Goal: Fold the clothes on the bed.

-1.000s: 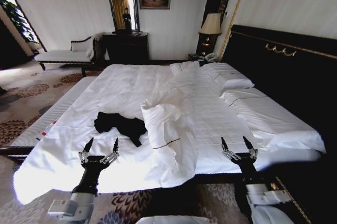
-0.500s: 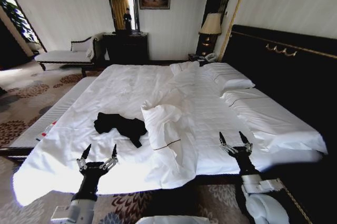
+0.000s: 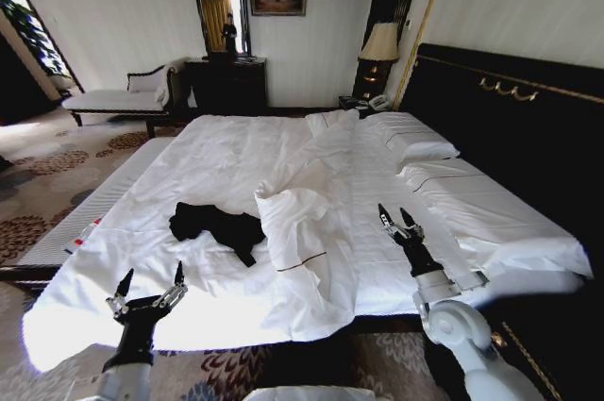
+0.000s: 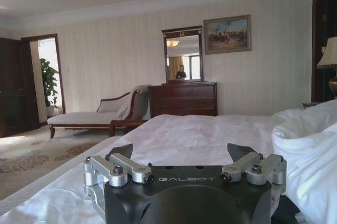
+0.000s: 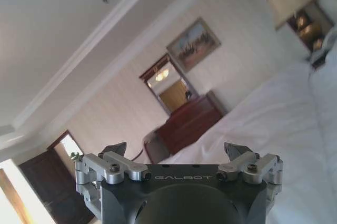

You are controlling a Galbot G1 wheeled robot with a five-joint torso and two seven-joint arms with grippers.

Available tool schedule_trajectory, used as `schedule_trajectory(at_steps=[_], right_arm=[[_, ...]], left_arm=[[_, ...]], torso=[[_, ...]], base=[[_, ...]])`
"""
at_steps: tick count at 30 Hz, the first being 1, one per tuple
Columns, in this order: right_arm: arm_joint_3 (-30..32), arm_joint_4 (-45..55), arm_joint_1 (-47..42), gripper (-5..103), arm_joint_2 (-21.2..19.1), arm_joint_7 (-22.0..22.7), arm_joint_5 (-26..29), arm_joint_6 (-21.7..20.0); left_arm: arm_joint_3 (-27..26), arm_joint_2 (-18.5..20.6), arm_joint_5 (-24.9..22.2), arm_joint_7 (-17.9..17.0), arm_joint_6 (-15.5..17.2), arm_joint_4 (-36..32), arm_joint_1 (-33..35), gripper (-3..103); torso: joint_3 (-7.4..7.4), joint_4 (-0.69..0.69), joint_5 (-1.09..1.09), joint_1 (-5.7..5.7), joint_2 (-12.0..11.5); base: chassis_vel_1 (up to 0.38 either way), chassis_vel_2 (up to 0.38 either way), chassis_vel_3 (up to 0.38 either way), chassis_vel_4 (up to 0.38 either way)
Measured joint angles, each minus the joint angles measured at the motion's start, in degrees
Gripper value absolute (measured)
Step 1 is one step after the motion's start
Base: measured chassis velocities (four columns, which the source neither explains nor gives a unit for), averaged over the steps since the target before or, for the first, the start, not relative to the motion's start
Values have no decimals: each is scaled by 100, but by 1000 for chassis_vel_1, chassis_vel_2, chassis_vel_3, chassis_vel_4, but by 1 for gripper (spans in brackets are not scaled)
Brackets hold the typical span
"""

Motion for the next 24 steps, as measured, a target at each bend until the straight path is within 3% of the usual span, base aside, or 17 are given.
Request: schedule_trajectory(at_steps=[1,2,3,7,13,24], right_arm=[[-213,29,274,100,-132,180,542,-467],[-326,1,441,100,-177,250,748,-679],[-326,1,441,100,-177,250,748,-679],[-1109,-537,1538,100,-218,799,1542,-1404],[-1872,-1215,2508,100,-103,888,1858,-1584],[-2703,-2195,3614,100,136,927,1740,-1647]], left_arm=[[10,-1,76,1,0,0,41,100],[14,-1,107,1,-3,0,67,100],[14,-1,107,1,-3,0,67,100],[-77,2,166,-78,-48,0,159,100],[-341,5,71,-168,-42,0,89,100],[-690,8,-215,-264,42,0,-8,100]], torso=[[0,2,1,0,0],[0,1,1,0,0],[0,1,1,0,0],[-1,3,3,0,0],[0,1,0,1,-1],[0,2,1,1,-1]], base=[[0,0,0,0],[0,0,0,0],[0,0,0,0],[0,0,0,0],[0,0,0,0],[0,0,0,0]])
